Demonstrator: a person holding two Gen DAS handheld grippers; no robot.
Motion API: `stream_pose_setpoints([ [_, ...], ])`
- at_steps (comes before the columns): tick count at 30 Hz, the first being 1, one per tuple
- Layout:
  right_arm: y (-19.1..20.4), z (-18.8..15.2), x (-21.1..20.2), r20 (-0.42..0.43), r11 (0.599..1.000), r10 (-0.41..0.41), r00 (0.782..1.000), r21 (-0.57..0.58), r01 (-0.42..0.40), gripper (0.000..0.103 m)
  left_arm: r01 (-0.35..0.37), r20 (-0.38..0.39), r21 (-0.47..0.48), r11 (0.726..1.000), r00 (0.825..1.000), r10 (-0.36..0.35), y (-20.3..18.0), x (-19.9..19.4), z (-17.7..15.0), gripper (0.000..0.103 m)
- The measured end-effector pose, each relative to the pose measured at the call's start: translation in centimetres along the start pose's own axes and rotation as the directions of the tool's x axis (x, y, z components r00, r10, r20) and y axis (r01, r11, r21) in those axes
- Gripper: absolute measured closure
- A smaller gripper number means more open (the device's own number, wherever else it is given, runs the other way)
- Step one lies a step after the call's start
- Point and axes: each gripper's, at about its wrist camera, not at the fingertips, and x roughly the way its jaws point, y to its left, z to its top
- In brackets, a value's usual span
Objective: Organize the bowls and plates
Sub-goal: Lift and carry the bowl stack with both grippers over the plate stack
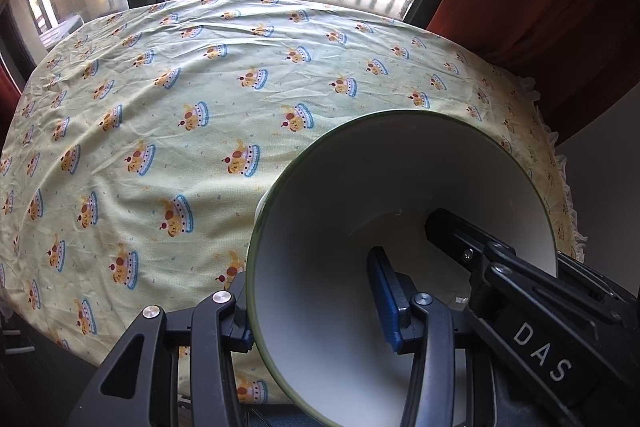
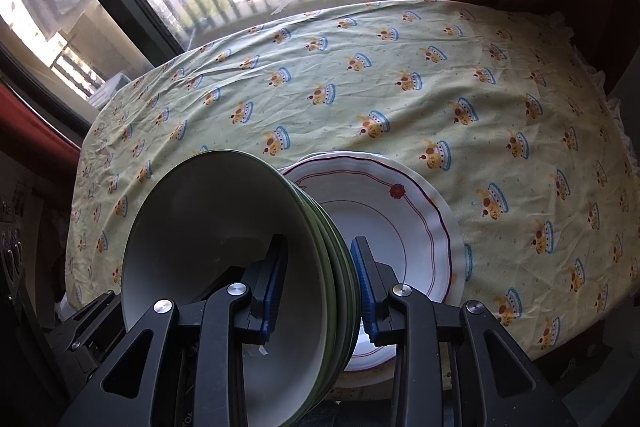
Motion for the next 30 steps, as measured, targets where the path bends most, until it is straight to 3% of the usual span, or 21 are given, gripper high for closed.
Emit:
stream_pose_setpoints([
  [10,-1.6,0.4,2.1,-0.078,0.998,-0.021,0.997,-0.062,0.016,0.067,0.000,-0.069,-0.082,0.997,0.998,-0.006,-0.6,2.6,-0.6,0.058],
  [21,-3.2,1.9,3.4,-0.086,0.999,-0.023,0.996,-0.032,0.020,0.068,-0.067,-0.050,-0.005,0.998,0.997,0.066,-2.8,3.5,1.0,0.058],
  [30,-5.3,1.6,3.5,-0.099,1.000,0.012,0.995,-0.006,-0.013,0.063,-0.105,-0.042,0.019,0.994,0.993,0.106,-4.8,3.6,0.3,0.057],
])
